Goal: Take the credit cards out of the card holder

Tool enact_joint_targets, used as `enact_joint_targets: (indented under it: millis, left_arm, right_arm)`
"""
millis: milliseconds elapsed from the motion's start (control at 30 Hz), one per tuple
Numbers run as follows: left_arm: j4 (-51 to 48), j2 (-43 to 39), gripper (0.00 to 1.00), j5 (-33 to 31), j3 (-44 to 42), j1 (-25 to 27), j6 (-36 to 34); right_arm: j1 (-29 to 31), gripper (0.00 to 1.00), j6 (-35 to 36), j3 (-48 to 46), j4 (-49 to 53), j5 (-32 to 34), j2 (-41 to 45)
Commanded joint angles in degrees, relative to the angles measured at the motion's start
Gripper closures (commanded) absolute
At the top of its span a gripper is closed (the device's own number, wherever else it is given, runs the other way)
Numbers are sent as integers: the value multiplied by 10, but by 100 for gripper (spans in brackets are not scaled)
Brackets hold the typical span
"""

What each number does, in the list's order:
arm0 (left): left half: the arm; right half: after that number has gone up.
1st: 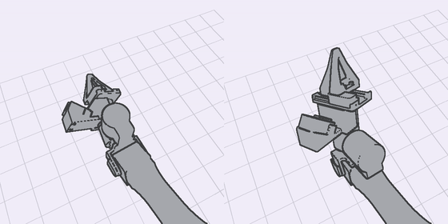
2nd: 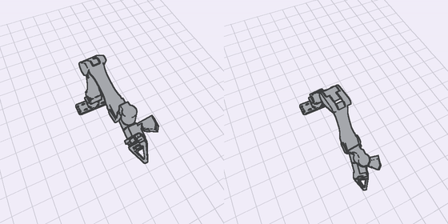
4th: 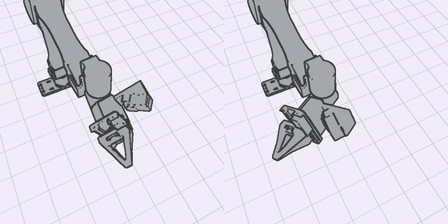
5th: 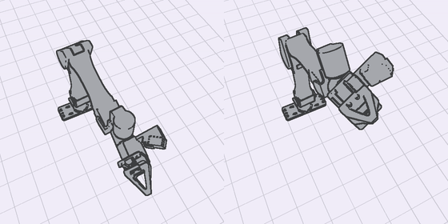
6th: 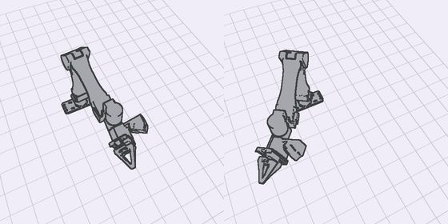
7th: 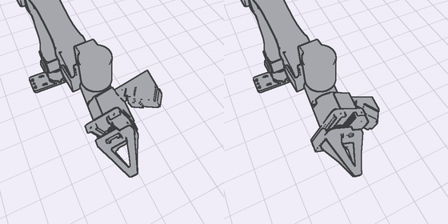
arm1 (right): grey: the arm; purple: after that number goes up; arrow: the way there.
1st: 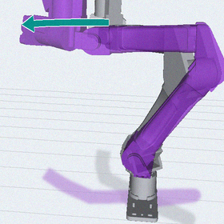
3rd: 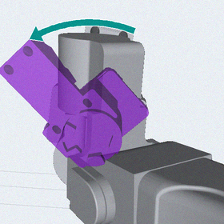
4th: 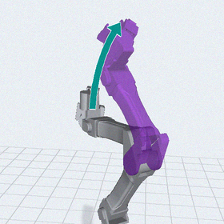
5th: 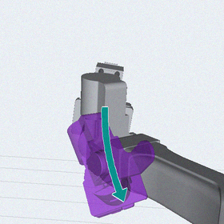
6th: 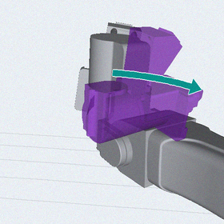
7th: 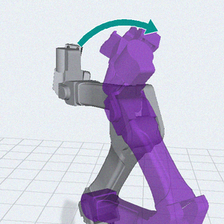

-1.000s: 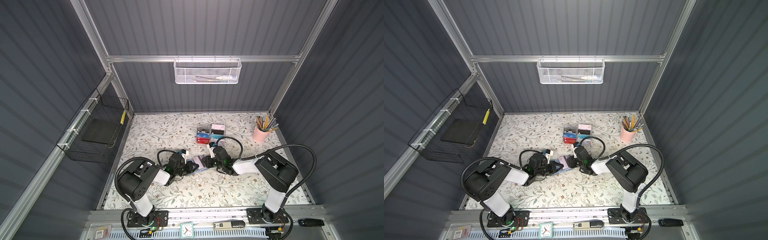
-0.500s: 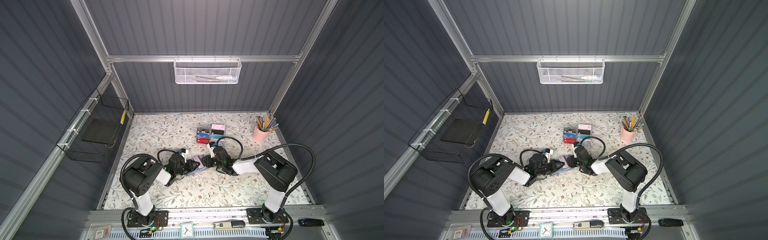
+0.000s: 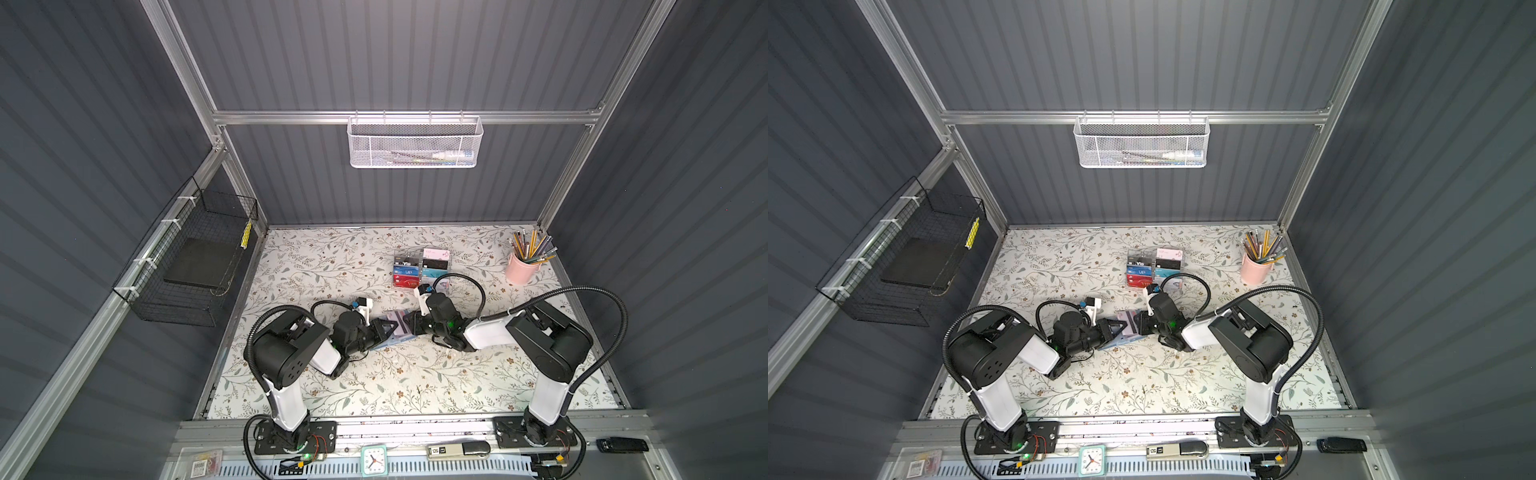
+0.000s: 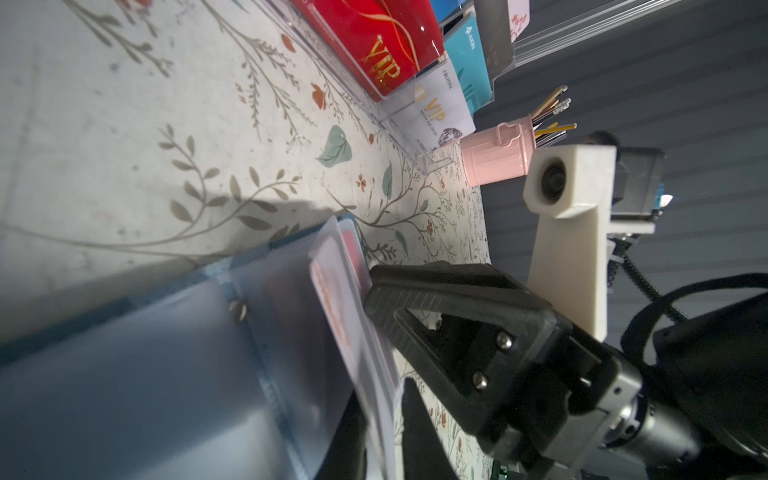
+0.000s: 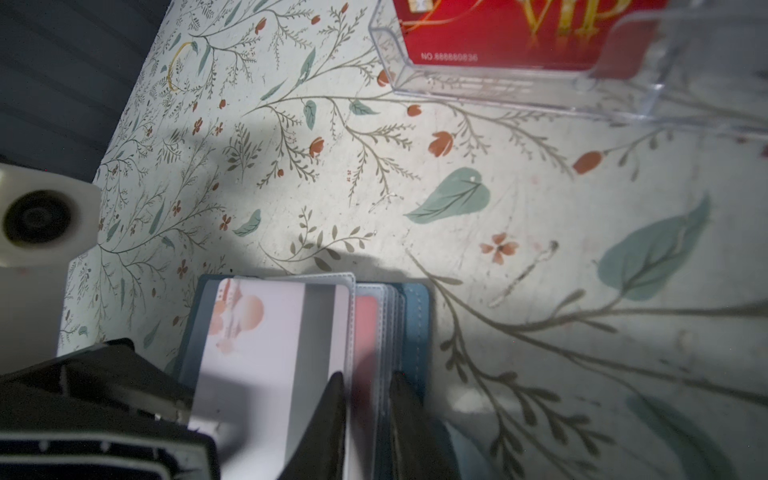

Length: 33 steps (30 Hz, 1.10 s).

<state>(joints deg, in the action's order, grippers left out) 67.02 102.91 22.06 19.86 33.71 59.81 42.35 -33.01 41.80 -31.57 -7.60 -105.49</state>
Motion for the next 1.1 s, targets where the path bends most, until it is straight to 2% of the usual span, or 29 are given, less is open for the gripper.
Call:
enact_joint_targets:
  millis: [0,467,700,767,1067]
  left_arm:
    - [42,3,86,-9,-6,1,2]
    - [71,11,83,-3,-16,-10,11]
    - [97,27,86,0,-23,-16,21]
    - [98,26,89,0,-27,-20,20]
    - [95,14,90,3,-36,-28,17]
  right_arm:
    - [3,78,1,-16,42,-7,-23]
    - [2,80,-1,-18,40,1,-44]
    - [2,80,1,-20,39,2,-45]
    - [2,80,0,-20,38,2,-45]
    - [1,80,-1,-21,35,0,-44]
